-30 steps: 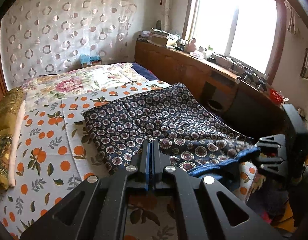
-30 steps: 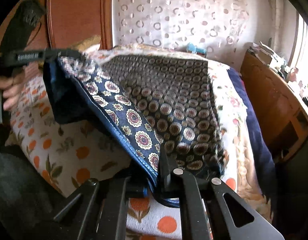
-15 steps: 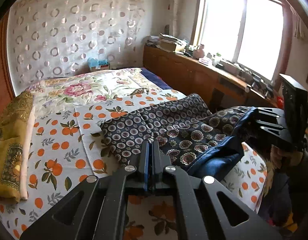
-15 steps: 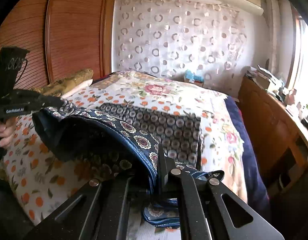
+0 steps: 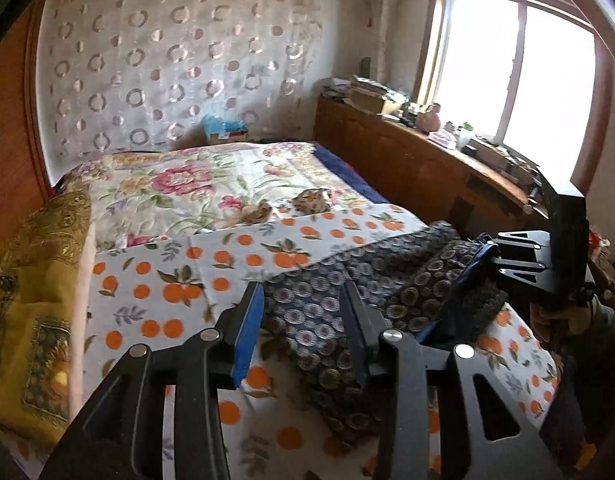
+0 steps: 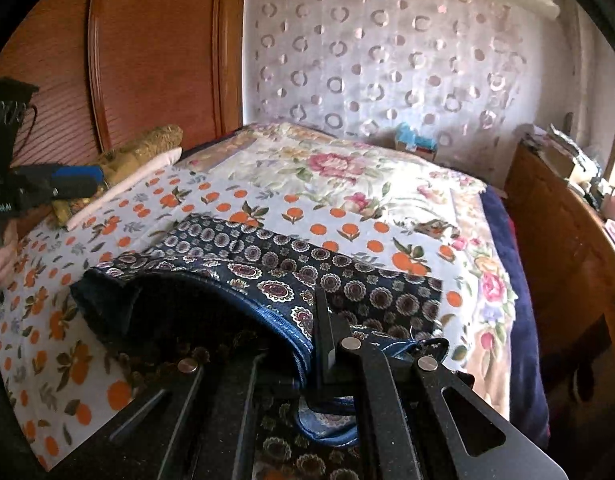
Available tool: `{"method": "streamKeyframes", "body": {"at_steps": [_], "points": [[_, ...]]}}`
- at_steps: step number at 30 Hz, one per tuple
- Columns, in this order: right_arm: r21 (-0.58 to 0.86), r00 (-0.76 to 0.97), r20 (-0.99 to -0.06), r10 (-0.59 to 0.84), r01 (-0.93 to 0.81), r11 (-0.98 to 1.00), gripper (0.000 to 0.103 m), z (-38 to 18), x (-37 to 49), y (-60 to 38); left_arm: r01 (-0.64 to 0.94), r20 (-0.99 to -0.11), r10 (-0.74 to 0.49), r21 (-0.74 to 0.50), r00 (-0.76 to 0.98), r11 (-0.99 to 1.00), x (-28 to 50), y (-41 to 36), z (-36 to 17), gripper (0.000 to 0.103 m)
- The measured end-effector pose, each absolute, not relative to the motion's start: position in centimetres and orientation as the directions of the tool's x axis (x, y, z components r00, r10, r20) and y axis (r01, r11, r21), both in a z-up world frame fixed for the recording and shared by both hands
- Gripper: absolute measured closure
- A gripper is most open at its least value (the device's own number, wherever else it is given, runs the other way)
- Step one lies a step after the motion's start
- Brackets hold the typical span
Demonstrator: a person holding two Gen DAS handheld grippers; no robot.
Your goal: Fold small clothes
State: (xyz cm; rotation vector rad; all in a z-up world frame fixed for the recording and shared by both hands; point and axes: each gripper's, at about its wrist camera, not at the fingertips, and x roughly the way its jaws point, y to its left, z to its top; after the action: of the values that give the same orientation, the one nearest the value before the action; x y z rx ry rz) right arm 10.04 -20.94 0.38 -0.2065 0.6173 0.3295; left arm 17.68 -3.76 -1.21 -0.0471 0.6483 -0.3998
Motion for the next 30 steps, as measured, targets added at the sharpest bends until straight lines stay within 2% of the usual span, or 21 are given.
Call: {"method": "streamKeyframes", "body": {"at_steps": [8, 10, 12, 14, 15, 21, 26, 30], "points": [[-0.012, 0.708, -0.658, 0.254, -0.348, 0.937, 0.097, 0.7, 13.7, -21.6, 0.312, -0.653, -0.364, -0.2, 0.664, 0.929, 20.9, -2.5, -3.8, 0.063], [-0.015, 0.708, -0.666, 0.234, -0.327, 0.945, 0.086, 0.8, 14.7, -21.8, 0.315, -0.666, -0.372, -0.212, 0.647, 0.925, 21.5, -2.4, -4.5, 0.062], [-0.018, 0.716, -0.666, 0.208, -0.294, 0.956, 0.073, 0.7, 15.4, -21.6, 0.321, -0.676, -0.387, -0.229, 0.627, 0.919, 22.0, -2.3, -5.0, 0.047], [-0.004, 0.726, -0.66, 0.193, -0.26, 0.966, 0.054, 1.0, 16.1, -22.1, 0.329, -0.679, -0.395, -0.233, 0.619, 0.915, 22.1, -2.3, -5.2, 0.036], [-0.002, 0.733, -0.655, 0.182, -0.243, 0.97, 0.052, 1.1, 16.4, -22.3, 0.33, -0.678, -0.395, -0.231, 0.62, 0.915, 22.3, -2.3, -5.2, 0.034], [-0.019, 0.759, -0.645, 0.087, -0.13, 0.991, 0.05, 1.7, 16.5, -23.2, 0.338, -0.682, -0.393, -0.221, 0.617, 0.915, 22.8, -2.3, -5.3, 0.033], [-0.004, 0.742, -0.668, 0.063, -0.088, 0.996, 0.04, 1.1, 14.3, -24.7, 0.36, -0.696, -0.398, -0.212, 0.598, 0.909, 23.6, -3.0, -5.8, 0.033], [0.015, 0.717, -0.695, 0.06, -0.068, 0.998, 0.039, 0.1, 13.7, -25.4, 0.371, -0.717, -0.402, -0.212, 0.57, 0.904, 25.0, -3.7, -6.7, 0.033]]}}
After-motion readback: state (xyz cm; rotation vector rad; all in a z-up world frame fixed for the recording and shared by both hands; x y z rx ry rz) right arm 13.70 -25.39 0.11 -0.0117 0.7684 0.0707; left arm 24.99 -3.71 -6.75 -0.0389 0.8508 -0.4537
